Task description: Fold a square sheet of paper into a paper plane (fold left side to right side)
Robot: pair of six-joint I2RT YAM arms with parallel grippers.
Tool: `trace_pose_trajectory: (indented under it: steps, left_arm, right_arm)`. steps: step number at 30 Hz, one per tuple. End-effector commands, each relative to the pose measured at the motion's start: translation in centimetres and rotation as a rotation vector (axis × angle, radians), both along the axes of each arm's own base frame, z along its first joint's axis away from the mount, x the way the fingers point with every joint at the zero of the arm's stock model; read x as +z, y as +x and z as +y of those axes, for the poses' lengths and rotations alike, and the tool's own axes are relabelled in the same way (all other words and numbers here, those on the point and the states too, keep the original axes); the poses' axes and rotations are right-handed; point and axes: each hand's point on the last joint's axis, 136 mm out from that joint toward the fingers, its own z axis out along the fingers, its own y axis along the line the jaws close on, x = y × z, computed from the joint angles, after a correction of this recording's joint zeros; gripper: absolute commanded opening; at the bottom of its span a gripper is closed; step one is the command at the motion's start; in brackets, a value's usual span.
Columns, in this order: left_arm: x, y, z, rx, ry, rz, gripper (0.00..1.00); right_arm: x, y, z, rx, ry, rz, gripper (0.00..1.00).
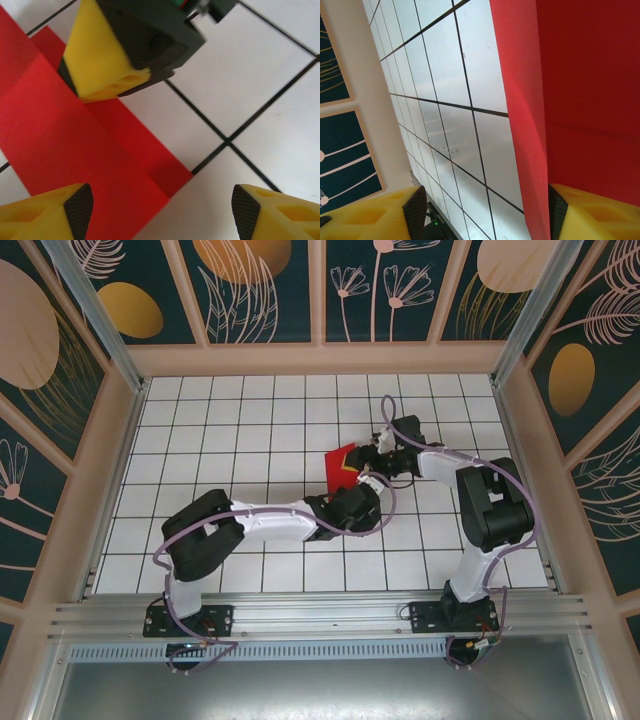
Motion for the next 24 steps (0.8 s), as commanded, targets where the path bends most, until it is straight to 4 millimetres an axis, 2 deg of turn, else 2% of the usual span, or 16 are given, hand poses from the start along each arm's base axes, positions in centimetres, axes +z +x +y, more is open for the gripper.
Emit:
trace_pose_trajectory:
  steps: [1, 4, 7, 19, 24]
  left_arm:
    - [-0.1, 0.9, 0.6, 0.037, 0.075, -0.056, 0.76]
    - [-0.6, 1.2, 0.5, 0.039, 0.097, -0.061, 0.72]
    - [-0.6, 1.2, 0.5, 0.037, 0.096, -0.059, 0.63]
    - [0.6, 0.9, 0.3, 0.044, 0.035, -0.056, 0.02]
    - [1.4, 0.9, 0.4, 0.067, -0.009, -0.043, 0.00]
  right_arm:
    - [0.0, 0.2, 0.1, -0.001, 0.015, 0.022, 0.65]
    - [-0.1, 0.2, 0.1, -0.003, 0.011, 0.025, 0.65]
    - [-0.2, 0.3, 0.0, -0.004, -0.004, 0.022, 0.65]
    - [-0.7, 1.0, -1.0, -0.028, -0.086, -0.011, 0.66]
    - [1.4, 2.4, -1.9, -0.070, -0.125, -0.126, 0.70]
